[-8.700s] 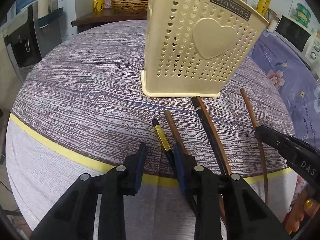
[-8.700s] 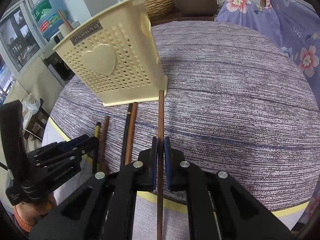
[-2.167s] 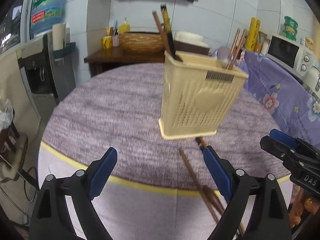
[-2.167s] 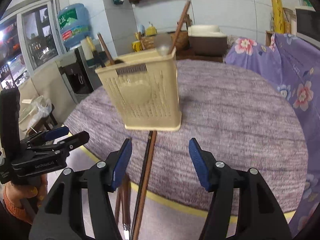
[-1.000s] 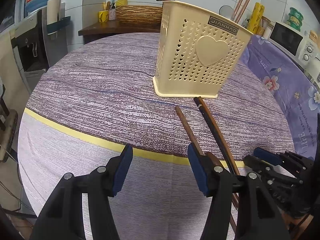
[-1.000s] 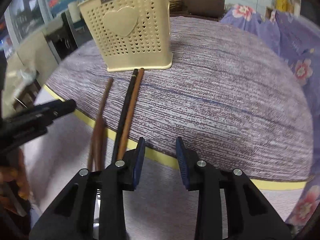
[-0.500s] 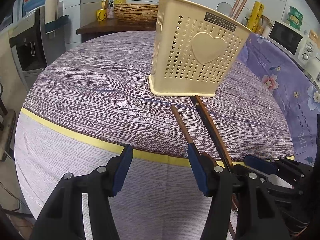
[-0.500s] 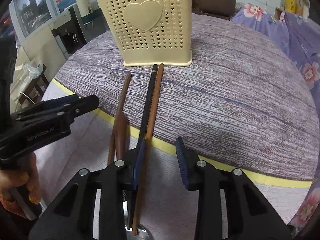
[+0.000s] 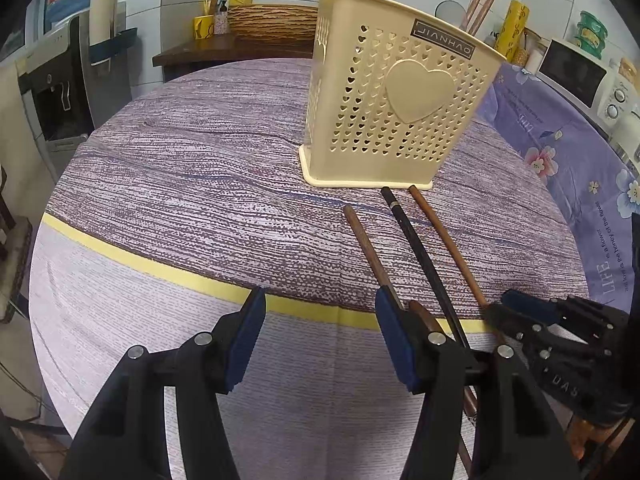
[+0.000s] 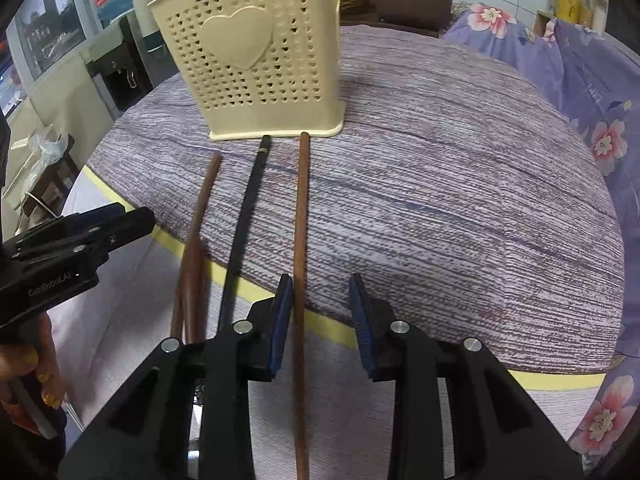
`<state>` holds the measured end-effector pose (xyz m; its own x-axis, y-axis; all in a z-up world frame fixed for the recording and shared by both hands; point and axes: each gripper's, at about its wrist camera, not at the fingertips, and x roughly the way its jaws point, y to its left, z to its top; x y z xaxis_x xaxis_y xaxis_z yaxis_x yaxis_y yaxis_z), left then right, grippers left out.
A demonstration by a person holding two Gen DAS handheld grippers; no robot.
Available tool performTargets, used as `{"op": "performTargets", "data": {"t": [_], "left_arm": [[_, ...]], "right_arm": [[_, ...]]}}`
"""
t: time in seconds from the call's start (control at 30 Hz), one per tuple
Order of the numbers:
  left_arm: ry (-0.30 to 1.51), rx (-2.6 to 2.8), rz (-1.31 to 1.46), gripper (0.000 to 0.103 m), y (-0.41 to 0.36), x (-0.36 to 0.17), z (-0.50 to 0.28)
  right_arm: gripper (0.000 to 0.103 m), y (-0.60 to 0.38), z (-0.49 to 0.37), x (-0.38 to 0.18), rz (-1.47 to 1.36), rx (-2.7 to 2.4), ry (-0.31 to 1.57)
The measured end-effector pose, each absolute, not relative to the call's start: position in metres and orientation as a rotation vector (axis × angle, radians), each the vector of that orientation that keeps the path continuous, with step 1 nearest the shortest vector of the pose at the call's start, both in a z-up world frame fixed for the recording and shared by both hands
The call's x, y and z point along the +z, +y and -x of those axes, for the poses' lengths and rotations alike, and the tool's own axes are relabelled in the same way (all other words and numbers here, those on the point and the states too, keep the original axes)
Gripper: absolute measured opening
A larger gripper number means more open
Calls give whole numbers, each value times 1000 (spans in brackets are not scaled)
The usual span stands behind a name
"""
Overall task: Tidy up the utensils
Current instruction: 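Close the left gripper on a brown chopstick while the right gripper grasps another brown chopstick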
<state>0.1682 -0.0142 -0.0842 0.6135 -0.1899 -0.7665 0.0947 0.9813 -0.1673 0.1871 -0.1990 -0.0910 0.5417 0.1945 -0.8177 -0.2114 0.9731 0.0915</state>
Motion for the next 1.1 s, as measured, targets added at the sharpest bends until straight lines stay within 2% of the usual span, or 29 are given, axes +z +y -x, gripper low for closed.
{"op": "performTargets", "data": {"t": [0.23, 0.37, 0.57, 0.87, 0.97, 1.1], "left_arm": [[917, -186, 129, 57, -21, -86, -177], [930, -198, 136, 53, -30, -85, -189], [977, -194, 147, 36, -44, -92, -210], [960, -136, 43, 18, -58, -94, -214], [958, -146, 16, 13, -57, -94, -214], [964, -160, 2, 13, -48, -93, -216]], "right_arm": [[30, -204, -183, -90, -34, 247, 910], [30, -205, -188, -88, -32, 262, 898], [30, -203, -187, -85, -33, 263, 882], [30, -202, -190, -84, -13, 271, 876], [30, -200, -197, -83, -2, 291, 881], [30, -195, -214, -84, 14, 332, 906]]}}
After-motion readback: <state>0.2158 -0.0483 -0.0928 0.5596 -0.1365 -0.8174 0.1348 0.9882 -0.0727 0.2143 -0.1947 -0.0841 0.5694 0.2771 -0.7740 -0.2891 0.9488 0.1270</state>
